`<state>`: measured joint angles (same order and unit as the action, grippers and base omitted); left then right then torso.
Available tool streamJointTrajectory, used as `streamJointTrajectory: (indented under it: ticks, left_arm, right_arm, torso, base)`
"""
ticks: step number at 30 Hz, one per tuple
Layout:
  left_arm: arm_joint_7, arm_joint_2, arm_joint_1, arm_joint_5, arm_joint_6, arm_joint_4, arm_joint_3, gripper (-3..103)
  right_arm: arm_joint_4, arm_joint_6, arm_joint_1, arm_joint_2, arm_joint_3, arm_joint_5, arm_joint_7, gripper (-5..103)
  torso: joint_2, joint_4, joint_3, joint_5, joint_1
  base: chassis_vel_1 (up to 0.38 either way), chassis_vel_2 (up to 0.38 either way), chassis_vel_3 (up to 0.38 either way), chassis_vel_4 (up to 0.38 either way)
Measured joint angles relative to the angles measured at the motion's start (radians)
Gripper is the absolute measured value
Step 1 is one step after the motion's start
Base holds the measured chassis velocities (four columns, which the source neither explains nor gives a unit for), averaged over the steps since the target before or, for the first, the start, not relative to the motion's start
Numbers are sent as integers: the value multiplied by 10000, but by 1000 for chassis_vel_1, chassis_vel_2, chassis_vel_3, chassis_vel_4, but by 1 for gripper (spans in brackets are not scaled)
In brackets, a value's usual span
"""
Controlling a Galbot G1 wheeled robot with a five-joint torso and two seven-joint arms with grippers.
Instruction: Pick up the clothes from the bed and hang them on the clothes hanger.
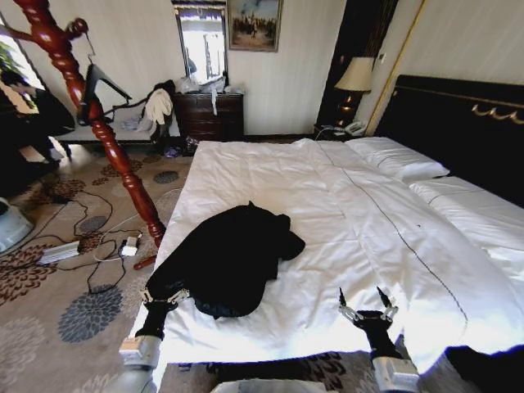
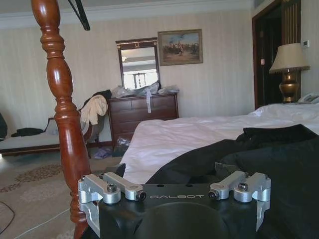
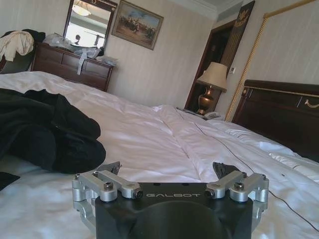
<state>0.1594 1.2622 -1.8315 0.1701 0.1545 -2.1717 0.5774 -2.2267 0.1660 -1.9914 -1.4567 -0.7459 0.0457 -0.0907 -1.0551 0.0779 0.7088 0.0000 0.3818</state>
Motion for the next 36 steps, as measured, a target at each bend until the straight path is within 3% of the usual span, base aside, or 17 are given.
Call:
streamJointTrajectory:
  ticks: [15, 23, 27, 30, 31, 32, 35, 36]
  left_arm:
    - [50, -77, -64, -75, -14, -6, -18, 100]
    - [33, -154, -129, -39, 5, 0, 91, 100]
    - [25, -264, -159, -9, 11, 19, 142, 100]
    - [21, -305, -174, -4, 13, 23, 154, 100]
    - [16, -305, -189, -6, 13, 30, 160, 100]
    - [16, -305, -189, -6, 13, 30, 160, 100]
    - [7, -273, -286, -19, 13, 34, 248, 100]
    - [7, -273, -286, -19, 13, 34, 248, 100]
  right_arm:
    - [141, 37, 73, 246, -35, -66, -1, 100]
    - [470, -257, 388, 1013, -128, -203, -20, 100]
    - [585, -462, 548, 1730, -428, -779, 11, 100]
    - [639, -770, 790, 2669, -688, -1407, 54, 100]
    - [717, -1036, 996, 3552, -787, -1945, 78, 100]
    - [717, -1036, 996, 3552, -787, -1945, 78, 100]
    - [1248, -2096, 1821, 5126, -834, -4258, 60, 100]
    - [1248, -2096, 1821, 5126, -834, -4258, 60, 100]
  torso:
    - [0, 1, 0, 0, 0]
    - [0, 1, 0, 2, 1]
    - [0, 3, 0, 2, 0]
    - [0, 1, 0, 3, 0]
    - [0, 3, 0, 2, 0]
    - [0, 3, 0, 2, 0]
    - [0, -3, 1, 3, 1]
    - [0, -3, 1, 3, 1]
  base:
    - [0, 0, 0, 0]
    - [0, 0, 0, 0]
    - [0, 0, 0, 0]
    - [0, 0, 0, 0]
    - [0, 0, 0, 0]
    - [0, 0, 0, 0]
    - [0, 0, 0, 0]
    - [0, 0, 0, 0]
